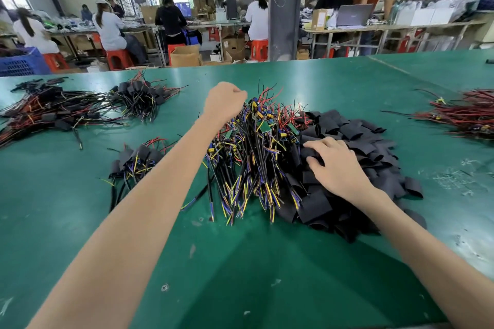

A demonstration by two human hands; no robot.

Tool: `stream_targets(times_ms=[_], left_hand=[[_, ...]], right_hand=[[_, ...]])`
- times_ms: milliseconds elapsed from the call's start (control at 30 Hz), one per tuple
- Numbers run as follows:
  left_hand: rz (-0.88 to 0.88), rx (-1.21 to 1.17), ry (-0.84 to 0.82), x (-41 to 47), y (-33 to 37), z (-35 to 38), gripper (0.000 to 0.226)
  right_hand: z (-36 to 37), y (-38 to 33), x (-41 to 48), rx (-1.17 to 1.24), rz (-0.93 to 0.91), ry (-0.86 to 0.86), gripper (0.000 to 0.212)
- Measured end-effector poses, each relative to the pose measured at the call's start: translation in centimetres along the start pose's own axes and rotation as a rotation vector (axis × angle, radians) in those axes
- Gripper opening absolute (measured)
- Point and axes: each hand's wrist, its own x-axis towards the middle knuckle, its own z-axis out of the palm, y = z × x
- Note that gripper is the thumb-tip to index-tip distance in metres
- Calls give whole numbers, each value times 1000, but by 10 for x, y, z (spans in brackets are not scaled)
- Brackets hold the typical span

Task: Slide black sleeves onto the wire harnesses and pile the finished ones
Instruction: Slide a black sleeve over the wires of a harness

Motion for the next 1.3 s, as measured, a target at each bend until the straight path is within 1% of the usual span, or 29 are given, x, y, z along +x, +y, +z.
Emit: stream_targets(times_ms=[67, 100, 200, 267, 333, 400, 467, 567, 633, 700, 767, 833, 900, 933, 1000, 1067, 1100, 1133, 1200, 1233, 1300], left_hand=[[-104, 58, -85, 17, 4, 6, 35], [-117, 75, -102, 23, 5, 9, 34], [-90, 84, -118, 31, 6, 11, 35], [-99, 46, -120, 32, 8, 11, 37], [-112, 81, -119, 30, 13, 8, 36], [-133, 102, -136, 31, 19, 5, 32], [-161, 57, -174, 32, 24, 5, 28], [-217, -92, -242, 31, 30, 4, 26], [-241, -102, -252, 29, 33, 4, 20], [-248, -104, -261, 28, 35, 3, 16], [-227, -155, -224, 30, 38, 0, 11], [-201, -237, -135, 31, 43, -6, 4], [-194, -359, -50, 30, 50, -14, 4], [-188, -408, -27, 29, 55, -19, 4], [-160, -510, 6, 27, 65, -29, 6], [-119, -601, 52, 23, 74, -44, 7], [-82, -596, 88, 20, 78, -53, 11], [-32, -519, 134, 17, 83, -64, 16], [111, -262, 233, 8, 86, -85, 27], [182, -167, 261, 1, 84, -94, 29], [297, -16, 258, -18, 70, -104, 30]], right_hand=[[-3, 1, 0, 36, -11, 17, 31], [-4, 1, 0, 52, -20, 24, 28], [-10, -3, 0, 115, -46, 34, 19], [-12, -7, -1, 175, -68, 47, 18], [-12, -12, -3, 197, -103, 37, 23], [-9, -15, -5, 142, -122, -16, 36], [-3, -14, -6, 66, -114, -47, 45], [1, -14, -4, 75, -85, -31, 35], [0, -13, -3, 113, -83, -27, 26], [-2, -11, -3, 187, -94, -10, 24], [-4, -11, -3, 317, -70, 42, 31], [-6, -11, -1, 441, -9, 94, 43], [-9, -10, 3, 516, 38, 103, 53], [-9, -9, 4, 524, 49, 101, 54], [-10, -6, 5, 526, 75, 104, 47], [-10, -4, 5, 569, 92, 127, 34], [-10, -4, 4, 586, 96, 143, 29], [-11, -4, 4, 593, 102, 160, 25], [-12, -4, 5, 609, 122, 178, 21], [-12, -3, 6, 615, 137, 167, 20], [-12, -1, 7, 580, 160, 105, 20]])
